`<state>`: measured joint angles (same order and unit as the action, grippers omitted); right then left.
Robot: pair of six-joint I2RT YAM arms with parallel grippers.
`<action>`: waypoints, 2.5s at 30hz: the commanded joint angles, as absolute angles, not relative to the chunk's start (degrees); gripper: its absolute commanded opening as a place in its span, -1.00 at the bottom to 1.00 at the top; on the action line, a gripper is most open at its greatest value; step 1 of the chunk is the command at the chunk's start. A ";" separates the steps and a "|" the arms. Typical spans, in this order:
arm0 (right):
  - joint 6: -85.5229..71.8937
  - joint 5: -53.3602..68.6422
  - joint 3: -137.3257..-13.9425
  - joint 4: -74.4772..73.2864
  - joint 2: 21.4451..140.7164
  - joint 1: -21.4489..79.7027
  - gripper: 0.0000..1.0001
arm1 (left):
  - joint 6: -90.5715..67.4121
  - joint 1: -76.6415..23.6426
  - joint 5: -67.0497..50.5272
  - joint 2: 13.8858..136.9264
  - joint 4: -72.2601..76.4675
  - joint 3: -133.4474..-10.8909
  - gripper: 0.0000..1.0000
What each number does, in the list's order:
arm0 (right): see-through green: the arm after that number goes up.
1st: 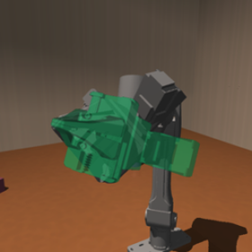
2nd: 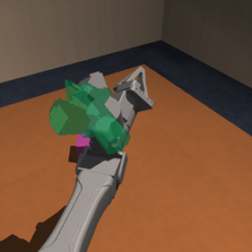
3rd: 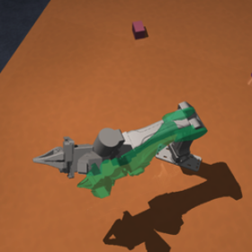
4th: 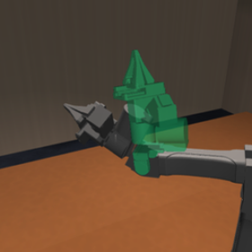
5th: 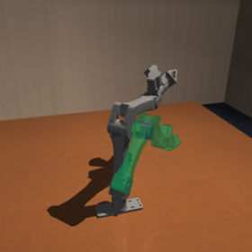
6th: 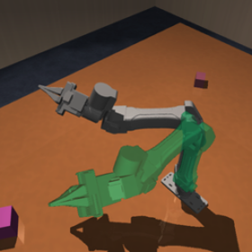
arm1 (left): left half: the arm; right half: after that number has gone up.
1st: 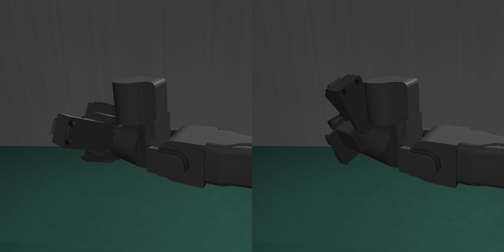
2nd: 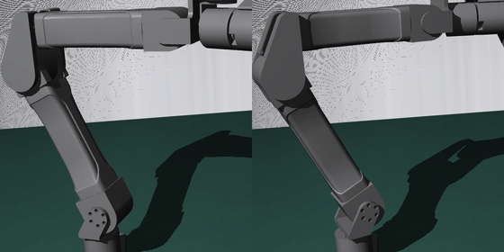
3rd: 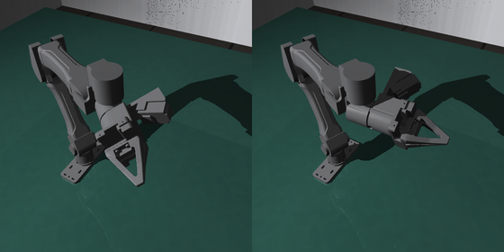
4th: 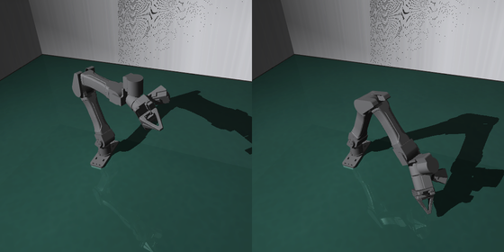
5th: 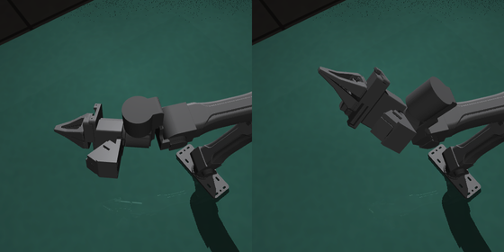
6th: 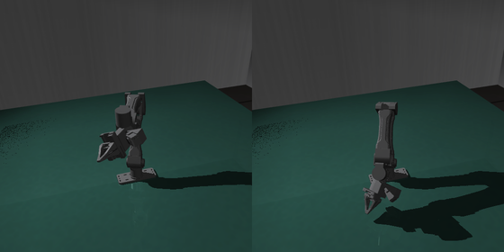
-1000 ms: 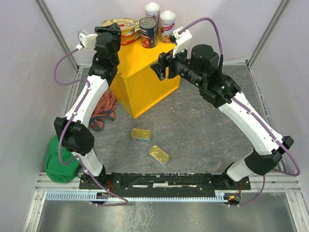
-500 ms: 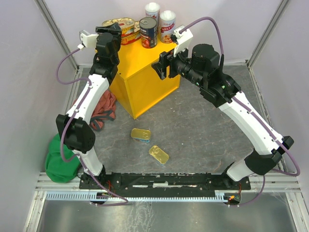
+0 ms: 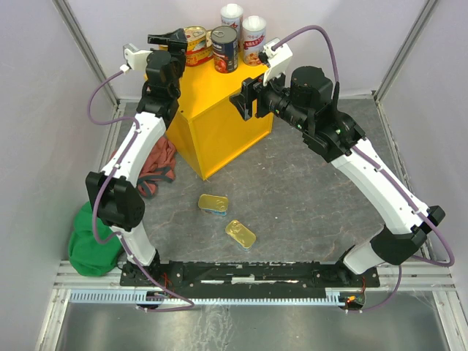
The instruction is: Place and organize the canned foods onto the counter
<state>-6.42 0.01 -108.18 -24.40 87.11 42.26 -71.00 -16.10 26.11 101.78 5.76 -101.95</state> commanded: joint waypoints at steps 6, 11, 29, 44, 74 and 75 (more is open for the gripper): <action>-7.52 0.92 -108.81 -21.63 86.76 42.01 0.46 | -71.98 -16.32 23.71 100.34 7.27 -98.71 0.72; -7.79 1.21 -108.93 -21.49 86.81 42.01 0.46 | -71.83 -16.26 24.25 99.35 7.38 -97.49 0.72; -8.34 1.65 -109.45 -21.36 87.06 42.02 0.46 | -67.10 -16.35 26.74 97.72 8.88 -99.36 0.06; -7.90 1.36 -109.97 -21.45 87.53 42.02 0.46 | -71.40 -16.61 25.71 102.92 8.21 -108.39 -0.02; -9.16 2.40 -110.22 -21.36 86.73 41.97 0.44 | -73.75 -12.87 29.77 86.84 9.17 -93.71 -0.06; -9.28 2.45 -110.23 -21.36 86.70 41.94 0.44 | -73.82 -12.72 29.80 86.16 9.18 -92.79 -0.07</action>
<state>-8.16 1.48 -108.18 -23.99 88.03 42.22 -72.49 -13.28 27.81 92.01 2.63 -93.89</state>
